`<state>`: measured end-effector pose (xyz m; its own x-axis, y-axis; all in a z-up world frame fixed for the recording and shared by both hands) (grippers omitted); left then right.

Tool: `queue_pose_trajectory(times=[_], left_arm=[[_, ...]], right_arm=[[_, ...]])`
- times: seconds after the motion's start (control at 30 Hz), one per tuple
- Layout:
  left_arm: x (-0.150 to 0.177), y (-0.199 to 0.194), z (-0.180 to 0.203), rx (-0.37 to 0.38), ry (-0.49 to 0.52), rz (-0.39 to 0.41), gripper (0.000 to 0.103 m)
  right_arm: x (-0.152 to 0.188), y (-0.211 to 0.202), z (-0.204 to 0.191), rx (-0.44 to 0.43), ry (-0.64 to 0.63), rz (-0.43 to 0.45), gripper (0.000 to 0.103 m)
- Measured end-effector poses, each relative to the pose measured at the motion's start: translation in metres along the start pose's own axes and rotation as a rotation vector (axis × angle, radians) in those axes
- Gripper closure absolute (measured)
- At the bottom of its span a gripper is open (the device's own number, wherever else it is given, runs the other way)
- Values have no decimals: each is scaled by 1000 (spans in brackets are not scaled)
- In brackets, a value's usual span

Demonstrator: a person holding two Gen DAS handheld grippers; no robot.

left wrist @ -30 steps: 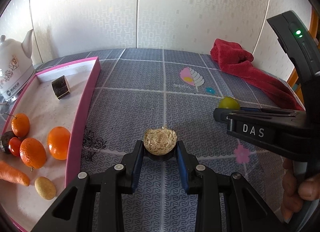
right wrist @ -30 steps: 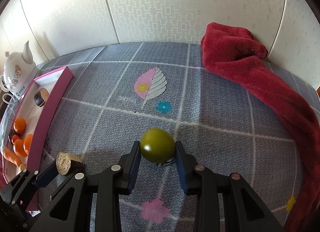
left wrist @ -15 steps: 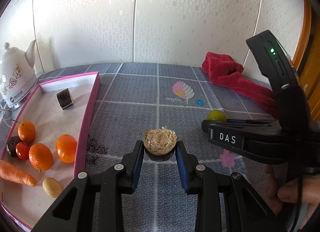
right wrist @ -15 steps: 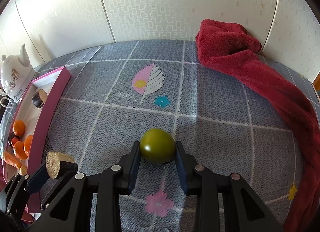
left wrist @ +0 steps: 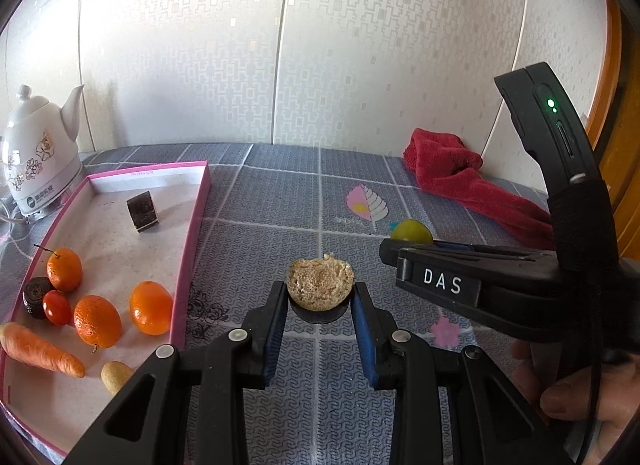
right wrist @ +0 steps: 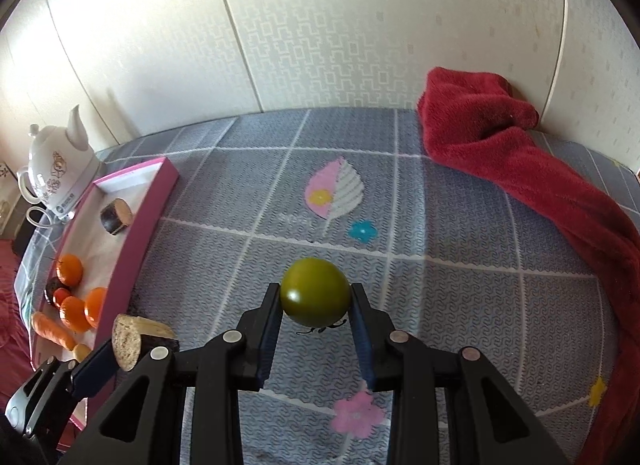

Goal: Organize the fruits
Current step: 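Lift and carry the green fruit and wooden slice over the pink tray with both tools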

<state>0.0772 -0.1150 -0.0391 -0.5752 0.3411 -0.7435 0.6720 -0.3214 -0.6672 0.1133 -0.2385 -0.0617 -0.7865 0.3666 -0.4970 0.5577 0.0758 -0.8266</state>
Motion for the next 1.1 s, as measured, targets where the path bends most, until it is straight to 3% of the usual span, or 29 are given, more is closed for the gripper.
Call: queue_pose_trajectory(times=[0.63,0.83,1.1], left_arm=[[-1,-25,-60,-73,-155,25,71],[-6,-41,-94,-145,-175,34,71],[4,-44,-140,-212,-220,2,71]], right_arm=[[2,-19,-57,-170,-28,39,70],[-1,-32,-66,-232,-3,80,70],[9,-28,-103,-268,-99,64,70]])
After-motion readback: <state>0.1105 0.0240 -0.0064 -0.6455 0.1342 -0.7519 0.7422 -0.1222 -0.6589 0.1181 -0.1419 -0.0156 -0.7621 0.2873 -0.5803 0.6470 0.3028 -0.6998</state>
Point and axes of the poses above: each gripper's, at about its wrist camera, not at the fingertips, and y roughly the way its jaws point, z to its right, x to its underside, the point moved 4 cm from there along y, roughly the way its jaws point, and after that the axes turned 14 degrees about y, right-handed, at the moved point
